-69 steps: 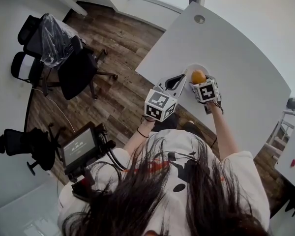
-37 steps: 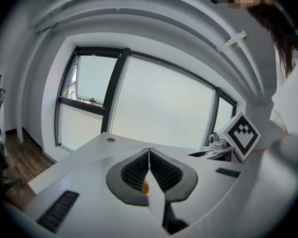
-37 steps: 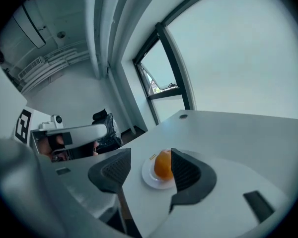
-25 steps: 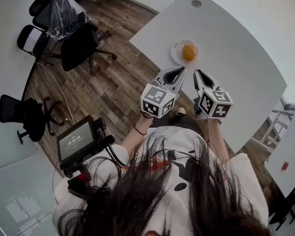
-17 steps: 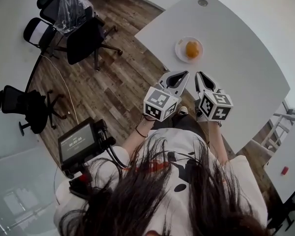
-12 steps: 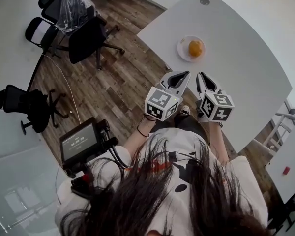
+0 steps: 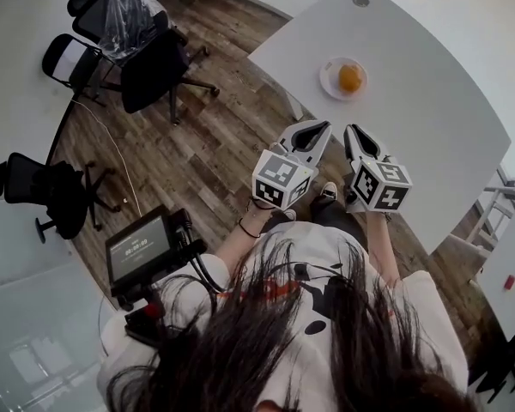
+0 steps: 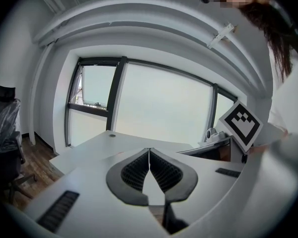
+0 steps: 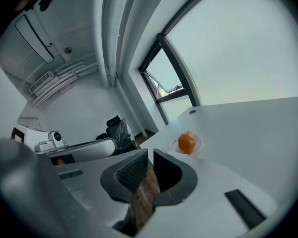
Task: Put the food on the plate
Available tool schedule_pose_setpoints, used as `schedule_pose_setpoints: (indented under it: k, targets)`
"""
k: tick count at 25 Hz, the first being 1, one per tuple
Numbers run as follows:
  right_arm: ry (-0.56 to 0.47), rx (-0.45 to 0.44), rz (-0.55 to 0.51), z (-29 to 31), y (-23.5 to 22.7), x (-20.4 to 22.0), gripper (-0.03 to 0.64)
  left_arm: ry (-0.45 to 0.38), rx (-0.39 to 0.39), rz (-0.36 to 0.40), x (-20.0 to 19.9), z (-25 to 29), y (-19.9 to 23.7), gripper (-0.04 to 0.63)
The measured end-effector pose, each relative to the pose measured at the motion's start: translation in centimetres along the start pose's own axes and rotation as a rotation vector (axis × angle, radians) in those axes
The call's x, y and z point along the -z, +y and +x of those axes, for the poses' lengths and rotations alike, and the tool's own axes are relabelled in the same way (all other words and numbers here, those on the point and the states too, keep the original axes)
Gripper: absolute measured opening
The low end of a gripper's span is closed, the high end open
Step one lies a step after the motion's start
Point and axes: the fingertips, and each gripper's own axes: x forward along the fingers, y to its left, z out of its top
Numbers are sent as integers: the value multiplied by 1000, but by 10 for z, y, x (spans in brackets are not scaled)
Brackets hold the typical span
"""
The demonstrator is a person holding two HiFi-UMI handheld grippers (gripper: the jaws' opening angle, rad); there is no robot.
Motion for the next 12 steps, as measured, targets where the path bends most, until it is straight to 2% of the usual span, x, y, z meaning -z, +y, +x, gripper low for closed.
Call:
schedule_pose_setpoints:
  k: [7, 12]
  targets:
    - [-49, 59, 36, -29, 60, 31, 44, -14, 82, 18, 10, -64, -6, 6]
    - [-97, 144, 54, -66, 89, 64, 44, -2, 158, 20, 38, -114, -25, 6]
